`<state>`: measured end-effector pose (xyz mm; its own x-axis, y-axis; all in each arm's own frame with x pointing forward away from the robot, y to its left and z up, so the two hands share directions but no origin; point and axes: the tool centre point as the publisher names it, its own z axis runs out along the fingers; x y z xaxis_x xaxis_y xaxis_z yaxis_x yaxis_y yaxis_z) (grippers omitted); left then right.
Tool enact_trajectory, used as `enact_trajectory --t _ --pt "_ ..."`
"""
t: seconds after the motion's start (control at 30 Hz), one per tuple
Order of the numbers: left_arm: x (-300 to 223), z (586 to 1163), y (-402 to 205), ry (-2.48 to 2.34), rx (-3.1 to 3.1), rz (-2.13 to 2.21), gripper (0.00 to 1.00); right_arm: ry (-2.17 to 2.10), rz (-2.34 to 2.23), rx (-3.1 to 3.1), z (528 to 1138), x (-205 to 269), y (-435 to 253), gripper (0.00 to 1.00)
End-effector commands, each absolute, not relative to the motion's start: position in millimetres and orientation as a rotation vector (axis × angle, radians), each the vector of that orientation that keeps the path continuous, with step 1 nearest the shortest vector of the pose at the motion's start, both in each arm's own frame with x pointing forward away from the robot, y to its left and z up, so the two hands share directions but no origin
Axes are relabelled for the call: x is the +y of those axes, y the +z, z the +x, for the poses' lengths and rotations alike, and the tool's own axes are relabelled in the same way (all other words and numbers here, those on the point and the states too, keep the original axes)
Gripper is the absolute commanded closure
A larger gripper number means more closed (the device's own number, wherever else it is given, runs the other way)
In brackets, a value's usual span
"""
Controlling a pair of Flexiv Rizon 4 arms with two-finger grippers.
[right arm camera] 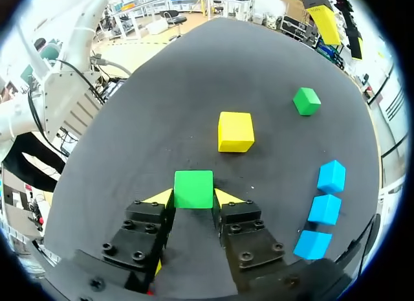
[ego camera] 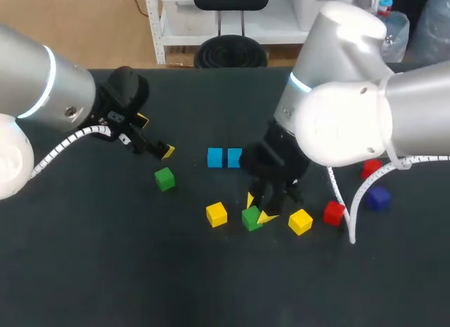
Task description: Place the blue cubes, place green cubes on the blue cubes, place the yellow cubes on the green cubes, then place the red cubes on the yellow cubes, and place purple cube on the red cubes.
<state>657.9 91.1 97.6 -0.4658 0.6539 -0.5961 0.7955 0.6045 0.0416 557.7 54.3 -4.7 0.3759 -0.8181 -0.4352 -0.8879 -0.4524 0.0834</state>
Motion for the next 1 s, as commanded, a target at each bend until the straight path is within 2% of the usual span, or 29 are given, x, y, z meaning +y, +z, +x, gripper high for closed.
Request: enact_trajectory --t 0.03,0.53,1.0 --pt "90.1 657.1 98.1 -0.318 2.265 1.137 0.0 0.627 -2.46 1.544 559.9 53.5 -3.7 1.0" --pt "90.1 657.1 98.1 -0.318 2.265 1.137 0.0 0.525 -2.348 1.65 574.0 32.4 47.2 1.0" --pt "90.1 657.1 98.1 -0.318 2.265 1.137 0.0 0.423 -2.05 1.885 623.3 16.0 62.3 1.0"
